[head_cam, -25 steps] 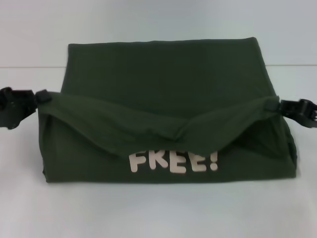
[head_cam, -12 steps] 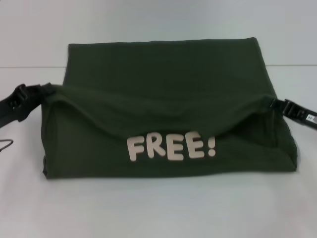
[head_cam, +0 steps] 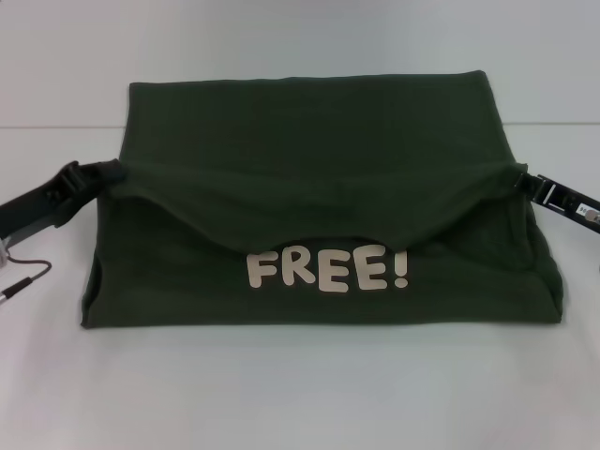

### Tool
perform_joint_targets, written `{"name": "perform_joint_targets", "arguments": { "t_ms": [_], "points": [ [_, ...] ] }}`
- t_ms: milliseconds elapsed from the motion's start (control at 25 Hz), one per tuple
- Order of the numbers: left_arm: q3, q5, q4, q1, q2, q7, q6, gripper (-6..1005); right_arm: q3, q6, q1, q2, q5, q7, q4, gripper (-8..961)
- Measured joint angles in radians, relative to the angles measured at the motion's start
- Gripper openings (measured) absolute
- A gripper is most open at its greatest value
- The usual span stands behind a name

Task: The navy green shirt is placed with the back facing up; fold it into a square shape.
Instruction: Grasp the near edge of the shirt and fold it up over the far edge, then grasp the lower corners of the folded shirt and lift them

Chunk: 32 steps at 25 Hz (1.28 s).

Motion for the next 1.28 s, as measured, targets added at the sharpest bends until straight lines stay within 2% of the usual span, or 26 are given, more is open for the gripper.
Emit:
{"name": "perform_joint_targets", "arguments": {
  "t_ms": [120,560,840,1000,1080,1160,1200,1280],
  "points": [
    [0.009,0.0,-0.001,-0.002,-0.013,0.013,-0.031,32,0.0,0.034,0.01,0.0,-0.003,-0.02,0.019,100],
    [0.005,-0.007,-0.033,0.0,-0.031,0.033,-0.108,31,-0.044,0.068,-0.005,0.001,0.0,-0.023,0.024,169],
    [0.008,-0.013,-0.036,0.027,-0.019,-0.004,-0.089,405,-0.036,0.005,-0.066,-0.013,0.04,-0.016,0.016,213],
    [0.066,-0.003,-0.032,0.052,0.022,-0.032,0.013,584,-0.049,-0.123,-0.114,-0.03,0.045,-0.025,-0.012,400],
    [0.165,-0.002,-0.028,0.067,0.064,-0.072,0.104,669,-0.069,-0.209,-0.138,-0.045,0.025,-0.027,-0.036,489],
    [0.243,-0.001,-0.017,0.078,0.094,-0.104,0.155,750,-0.086,-0.291,-0.157,-0.062,0.002,-0.028,-0.05,574],
    [0.283,0.002,-0.003,0.085,0.106,-0.118,0.176,788,-0.094,-0.333,-0.168,-0.072,-0.014,-0.028,-0.057,616],
    [0.327,0.029,0.049,0.1,0.114,-0.154,0.204,863,-0.102,-0.396,-0.177,-0.084,-0.043,-0.035,-0.062,701]
  ]
}}
